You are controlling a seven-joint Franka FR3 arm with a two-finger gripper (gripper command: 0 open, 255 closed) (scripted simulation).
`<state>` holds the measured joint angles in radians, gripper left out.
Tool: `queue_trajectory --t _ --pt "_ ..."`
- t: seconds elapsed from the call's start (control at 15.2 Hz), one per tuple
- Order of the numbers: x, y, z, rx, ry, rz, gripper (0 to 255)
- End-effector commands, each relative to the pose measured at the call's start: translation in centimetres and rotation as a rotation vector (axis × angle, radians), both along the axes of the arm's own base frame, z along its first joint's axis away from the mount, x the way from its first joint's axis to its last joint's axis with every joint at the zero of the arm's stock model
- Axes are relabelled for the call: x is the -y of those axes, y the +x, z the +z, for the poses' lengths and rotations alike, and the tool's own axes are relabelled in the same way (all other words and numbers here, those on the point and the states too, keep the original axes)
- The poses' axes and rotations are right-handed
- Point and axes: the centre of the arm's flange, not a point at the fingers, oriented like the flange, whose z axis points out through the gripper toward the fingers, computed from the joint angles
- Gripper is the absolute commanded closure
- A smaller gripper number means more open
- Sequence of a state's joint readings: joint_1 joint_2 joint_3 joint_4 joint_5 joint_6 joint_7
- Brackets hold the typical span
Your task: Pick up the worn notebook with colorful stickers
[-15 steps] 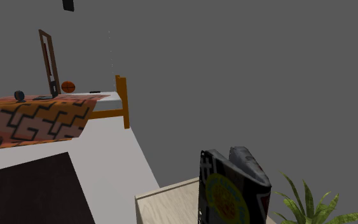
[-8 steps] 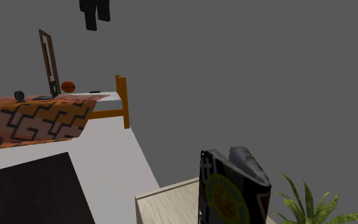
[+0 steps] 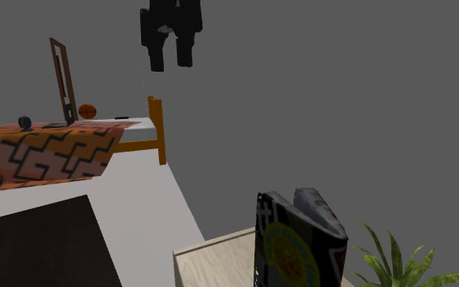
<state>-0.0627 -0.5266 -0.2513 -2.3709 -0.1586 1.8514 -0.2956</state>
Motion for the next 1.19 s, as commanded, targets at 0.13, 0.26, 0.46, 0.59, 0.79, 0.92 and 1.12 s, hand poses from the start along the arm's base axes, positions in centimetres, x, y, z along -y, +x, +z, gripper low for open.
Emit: queue_trajectory --t 0.13,0.26,0.46,0.59,0.79,0.92,1.12 --pt "3.8 2.2 -3.2 0.001 0.005 0.018 0" --pt "5.6 3.4 -4.8 0.001 0.008 0.026 0" --pt "8.3 5.1 -7.2 0.001 0.012 0.039 0" --pt "10.1 6.3 -8.8 0.001 0.015 0.047 0" --pt "12.7 8.1 -11.2 0.001 0.020 0.060 0" --pt "14.5 9.4 -12.8 0.001 0.023 0.069 0" --pt "17.0 11.2 -15.3 0.001 0.027 0.081 0"
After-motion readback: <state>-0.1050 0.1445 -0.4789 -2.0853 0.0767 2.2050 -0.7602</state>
